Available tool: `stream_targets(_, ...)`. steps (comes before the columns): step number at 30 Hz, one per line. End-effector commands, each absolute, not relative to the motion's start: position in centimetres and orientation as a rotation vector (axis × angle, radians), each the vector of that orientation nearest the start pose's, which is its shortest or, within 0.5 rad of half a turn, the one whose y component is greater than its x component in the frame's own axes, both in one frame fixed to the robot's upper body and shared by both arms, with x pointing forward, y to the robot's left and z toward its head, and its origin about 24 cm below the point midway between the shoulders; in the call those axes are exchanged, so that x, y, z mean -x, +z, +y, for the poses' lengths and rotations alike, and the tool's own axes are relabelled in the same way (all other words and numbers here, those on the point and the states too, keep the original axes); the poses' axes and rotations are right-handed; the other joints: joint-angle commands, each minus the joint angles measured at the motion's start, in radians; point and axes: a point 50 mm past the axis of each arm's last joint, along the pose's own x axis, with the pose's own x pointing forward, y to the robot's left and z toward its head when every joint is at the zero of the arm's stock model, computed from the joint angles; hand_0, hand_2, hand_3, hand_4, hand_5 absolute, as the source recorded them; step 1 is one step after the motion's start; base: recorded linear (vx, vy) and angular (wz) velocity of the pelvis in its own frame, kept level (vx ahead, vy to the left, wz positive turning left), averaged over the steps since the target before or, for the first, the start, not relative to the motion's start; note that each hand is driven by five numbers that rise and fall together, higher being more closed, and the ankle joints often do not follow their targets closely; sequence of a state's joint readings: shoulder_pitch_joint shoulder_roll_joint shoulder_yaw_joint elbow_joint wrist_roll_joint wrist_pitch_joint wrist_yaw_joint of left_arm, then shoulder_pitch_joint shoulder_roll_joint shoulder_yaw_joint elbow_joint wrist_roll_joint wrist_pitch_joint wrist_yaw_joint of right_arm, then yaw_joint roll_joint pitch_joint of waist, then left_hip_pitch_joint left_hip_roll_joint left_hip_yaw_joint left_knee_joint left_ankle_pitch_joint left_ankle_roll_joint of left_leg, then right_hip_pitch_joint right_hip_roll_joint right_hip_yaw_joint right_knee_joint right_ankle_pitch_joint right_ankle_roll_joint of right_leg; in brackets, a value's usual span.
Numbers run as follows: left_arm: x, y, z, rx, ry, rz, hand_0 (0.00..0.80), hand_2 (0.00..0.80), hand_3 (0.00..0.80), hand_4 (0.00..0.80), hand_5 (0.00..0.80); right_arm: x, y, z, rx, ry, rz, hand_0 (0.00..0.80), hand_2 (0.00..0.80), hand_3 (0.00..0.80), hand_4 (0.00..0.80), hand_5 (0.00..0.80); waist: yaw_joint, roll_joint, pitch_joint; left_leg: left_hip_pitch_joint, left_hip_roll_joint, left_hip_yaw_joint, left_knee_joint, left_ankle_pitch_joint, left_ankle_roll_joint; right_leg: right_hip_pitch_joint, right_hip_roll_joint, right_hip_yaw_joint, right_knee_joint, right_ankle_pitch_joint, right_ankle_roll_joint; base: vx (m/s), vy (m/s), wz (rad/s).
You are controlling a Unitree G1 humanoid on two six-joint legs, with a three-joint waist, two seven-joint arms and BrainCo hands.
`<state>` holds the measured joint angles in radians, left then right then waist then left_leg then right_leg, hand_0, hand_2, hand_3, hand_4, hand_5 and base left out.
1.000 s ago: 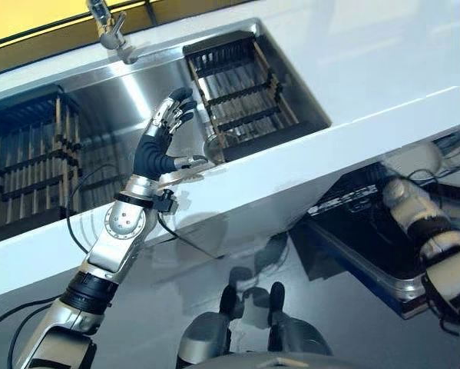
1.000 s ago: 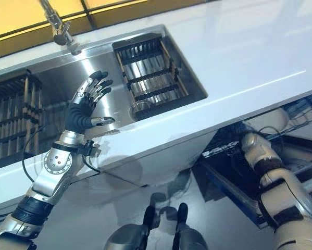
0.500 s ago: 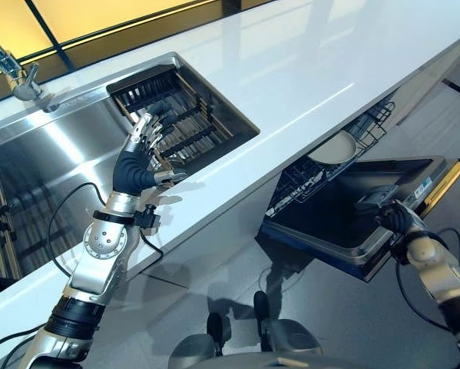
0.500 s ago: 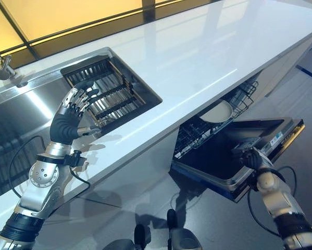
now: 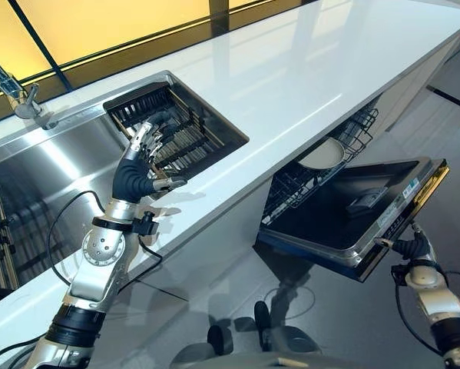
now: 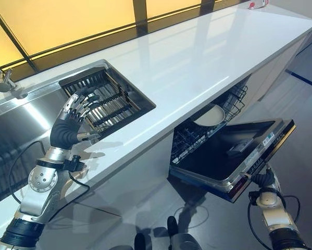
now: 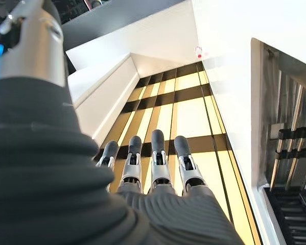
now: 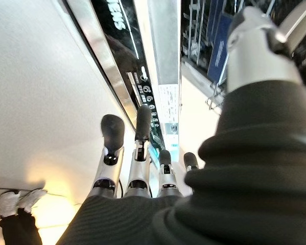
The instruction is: Take plates into dishwasher
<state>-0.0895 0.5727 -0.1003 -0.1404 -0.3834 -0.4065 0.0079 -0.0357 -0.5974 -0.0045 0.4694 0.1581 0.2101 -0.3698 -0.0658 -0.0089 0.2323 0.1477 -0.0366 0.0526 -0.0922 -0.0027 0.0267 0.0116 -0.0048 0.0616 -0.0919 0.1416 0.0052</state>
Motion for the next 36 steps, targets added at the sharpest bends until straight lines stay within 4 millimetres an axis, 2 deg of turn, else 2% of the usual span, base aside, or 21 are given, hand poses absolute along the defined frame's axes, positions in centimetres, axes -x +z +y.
stream_targets(1,-25.1,16.2,19.4,-0.130,-0.209,-0.673,0.000,0.000,0.000,0.000,0.000,-23.5,0.9,-34.2,0.245,-0.715,0.436,0.000,0.000,0.000,0.000,0.000,0.008,0.028,-0.008,-0.025,-0.035,-0.063,0.007,-0.040,0.063,0.043,0.045,-0.024,0.109,-0.133,0.003,0.000,0.000,0.00)
stream_targets(5,-25.6,16.4,18.9,-0.124,-0.235,-0.673,0.000,0.000,0.000,0.000,0.000,-23.5,-0.7,-34.3,0.120,-0.876,0.462,0.000,0.000,0.000,0.000,0.000,0.030,0.037,-0.002,-0.032,-0.038,-0.075,0.011,-0.042,0.061,0.044,0.042,-0.038,0.107,-0.136,-0.002,0.004,-0.008,0.00)
stream_targets(6,-25.8,16.5,18.5,-0.120,-0.245,-0.674,0.000,0.000,0.000,0.000,0.000,-23.7,-1.3,-34.0,-0.021,-0.937,0.488,0.000,0.000,0.000,0.000,0.000,0.038,0.041,-0.001,-0.034,-0.040,-0.081,0.012,-0.041,0.061,0.045,0.042,-0.041,0.105,-0.135,-0.004,0.000,0.000,0.00)
stream_targets(7,-25.9,16.5,18.4,-0.118,-0.250,-0.673,0.000,0.000,0.000,0.000,0.000,-23.5,-1.8,-34.3,-0.058,-0.968,0.507,0.000,0.000,0.000,0.000,0.000,0.042,0.044,-0.001,-0.036,-0.041,-0.084,0.014,-0.042,0.060,0.045,0.041,-0.044,0.105,-0.136,-0.005,0.000,0.000,0.00)
stream_targets(11,-26.2,16.9,17.9,-0.102,-0.284,-0.671,0.000,0.000,0.000,0.000,0.000,-21.5,-3.1,-36.6,-0.104,-1.194,0.606,0.000,0.000,0.000,0.000,0.000,0.075,0.062,-0.005,-0.048,-0.047,-0.105,0.029,-0.042,0.061,0.048,0.035,-0.070,0.103,-0.138,-0.010,0.027,-0.022,0.05)
stream_targets(17,-26.5,17.4,17.3,-0.094,-0.338,-0.663,0.000,0.000,0.000,0.000,0.000,-20.9,-3.0,-38.4,-0.175,-1.250,0.683,0.000,0.000,0.000,0.000,0.000,0.113,0.087,0.000,-0.072,-0.062,-0.144,0.056,-0.040,0.059,0.043,0.021,-0.108,0.110,-0.142,-0.015,0.021,-0.036,0.20)
stream_targets(20,-26.5,17.5,17.1,-0.094,-0.351,-0.663,0.000,0.000,0.000,0.000,0.000,-22.5,-3.0,-37.7,-0.347,-1.046,0.598,0.000,0.000,0.000,0.000,0.000,0.123,0.096,0.004,-0.076,-0.069,-0.162,0.058,-0.036,0.059,0.044,0.016,-0.122,0.110,-0.146,-0.019,0.022,-0.031,0.13)
stream_targets(23,-26.6,17.5,17.2,-0.095,-0.350,-0.660,0.000,0.000,0.000,0.000,0.000,-23.4,-3.0,-37.0,-0.416,-0.888,0.551,0.000,0.000,0.000,0.000,0.000,0.123,0.099,0.003,-0.079,-0.071,-0.168,0.057,-0.034,0.057,0.043,0.013,-0.129,0.110,-0.148,-0.021,0.023,-0.019,0.06)
stream_targets(26,-26.7,17.5,17.6,-0.108,-0.352,-0.657,0.000,0.000,0.000,0.000,0.000,-24.7,-3.1,-35.0,-0.569,-0.504,0.440,0.000,0.000,0.000,0.000,0.000,0.124,0.092,0.008,-0.087,-0.072,-0.172,0.061,-0.030,0.054,0.035,0.010,-0.138,0.116,-0.153,-0.025,0.009,-0.045,0.03)
stream_targets(28,-26.8,17.4,17.8,-0.119,-0.354,-0.656,0.000,0.000,0.000,0.000,0.000,-25.0,-2.9,-34.1,-0.625,-0.350,0.380,0.000,0.000,0.000,0.000,0.000,0.122,0.085,0.010,-0.091,-0.071,-0.172,0.062,-0.029,0.052,0.032,0.010,-0.140,0.119,-0.155,-0.025,0.003,-0.051,0.02)
stream_targets(32,-26.8,17.2,18.7,-0.134,-0.345,-0.641,0.000,0.000,0.000,0.000,0.000,-26.4,-1.3,-32.1,-0.788,-0.032,0.238,0.000,0.000,0.000,0.000,0.000,0.123,0.068,0.008,-0.089,-0.066,-0.172,0.059,-0.026,0.049,0.038,0.012,-0.143,0.112,-0.155,-0.026,0.027,-0.048,-0.01)
stream_targets(36,-26.8,16.9,19.3,-0.144,-0.345,-0.618,0.000,0.000,0.000,0.000,0.000,-27.5,0.3,-30.8,-0.888,0.174,0.196,0.000,0.000,0.000,0.000,0.000,0.134,0.055,-0.003,-0.081,-0.065,-0.179,0.057,-0.025,0.046,0.051,0.011,-0.152,0.103,-0.156,-0.027,0.054,-0.034,-0.10)
